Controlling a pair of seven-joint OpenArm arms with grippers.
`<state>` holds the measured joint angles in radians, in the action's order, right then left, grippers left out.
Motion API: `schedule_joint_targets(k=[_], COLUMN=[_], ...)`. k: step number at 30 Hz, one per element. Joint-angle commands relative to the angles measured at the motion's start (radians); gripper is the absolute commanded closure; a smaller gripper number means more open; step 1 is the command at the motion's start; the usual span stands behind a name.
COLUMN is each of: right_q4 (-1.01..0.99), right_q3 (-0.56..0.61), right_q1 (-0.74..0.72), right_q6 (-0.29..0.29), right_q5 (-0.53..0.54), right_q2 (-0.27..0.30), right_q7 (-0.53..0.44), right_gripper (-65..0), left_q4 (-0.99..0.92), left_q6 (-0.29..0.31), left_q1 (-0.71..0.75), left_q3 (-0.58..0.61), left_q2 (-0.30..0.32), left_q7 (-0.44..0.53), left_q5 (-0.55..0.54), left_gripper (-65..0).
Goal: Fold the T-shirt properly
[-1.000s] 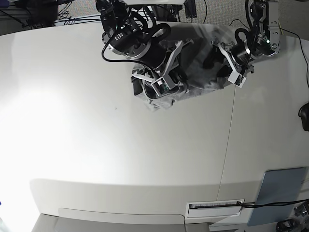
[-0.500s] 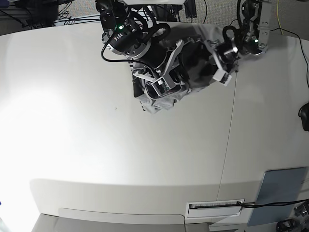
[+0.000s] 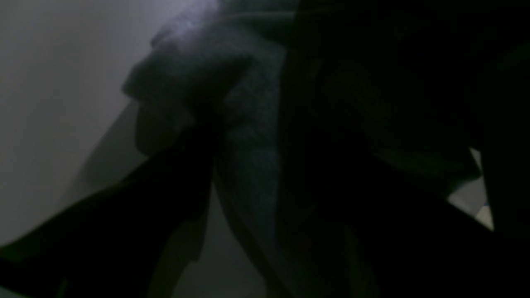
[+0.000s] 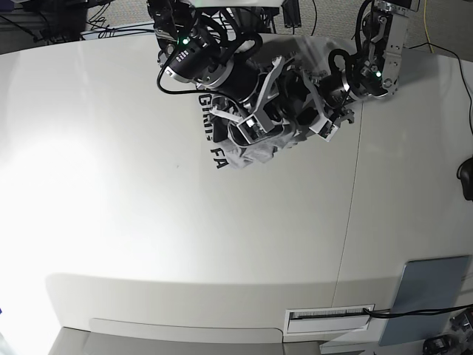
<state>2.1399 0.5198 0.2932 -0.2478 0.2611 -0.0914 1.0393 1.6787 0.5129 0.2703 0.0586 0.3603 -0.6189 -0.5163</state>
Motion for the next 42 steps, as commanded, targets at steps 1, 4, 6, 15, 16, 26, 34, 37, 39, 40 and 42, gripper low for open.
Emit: schedule_joint_targets(k=[1,4,6,15,16,26,34,37,39,40,42], right_q4=[0.018,0.014,-0.006,-0.047,-0.047,-0.005,0.061,0.061,0.061,0.061,0.061], right_q3=[0.006,0.006,0.006,0.006,0.006,-0.034,-0.200,-0.286,-0.343,-0.372,-0.430], right_q1=[-0.008,-0.007,-0.008,-0.008,-0.010,-0.011,-0.011,-0.011,-0.011,-0.011,-0.011], right_q6=[-0.007,-0.026,-0.069,-0.111,-0.138,-0.256,-0.248,-0.248,-0.248,-0.248,-0.248], right_q5=[0.018,0.014,0.015,0.183,0.212,0.256,0.232,0.231,0.231,0.231,0.231], right_q2=[-0.008,-0.008,-0.008,-0.008,-0.008,-0.008,-0.008,-0.008,-0.008,-0.005,0.019], right_q7=[-0.027,-0.026,-0.027,-0.051,-0.048,-0.013,0.003,0.012,0.021,0.026,0.027], right_gripper=[0.0,0.0,-1.9,-29.6,-29.6,-29.6,-29.6,-29.6,-29.6,-29.6,-29.6], left_q4=[0.012,0.012,0.012,0.012,0.012,0.022,0.063,0.063,0.063,0.063,0.063], left_q6=[0.008,0.007,0.007,0.007,0.007,0.008,0.016,0.070,0.076,0.076,0.076], left_q1=[-0.007,-0.007,-0.007,-0.007,-0.007,-0.006,-0.007,-0.006,-0.006,-0.005,-0.004], left_q3=[-0.003,-0.003,-0.003,-0.003,-0.003,-0.010,-0.154,-0.213,-0.248,-0.266,-0.305], left_q2=[0.005,0.005,0.005,0.005,0.005,0.017,0.017,0.017,0.017,0.017,0.017], left_q7=[0.016,0.015,0.014,0.015,0.015,0.051,0.052,0.051,0.051,0.051,0.051], left_q5=[-0.015,-0.015,-0.015,-0.015,-0.015,-0.014,-0.070,-0.088,-0.090,-0.090,-0.090], left_gripper=[-37.5,-37.5,-37.5,-37.5,-37.5,-37.5,-37.5,-37.5,-37.5,-37.5,-37.5])
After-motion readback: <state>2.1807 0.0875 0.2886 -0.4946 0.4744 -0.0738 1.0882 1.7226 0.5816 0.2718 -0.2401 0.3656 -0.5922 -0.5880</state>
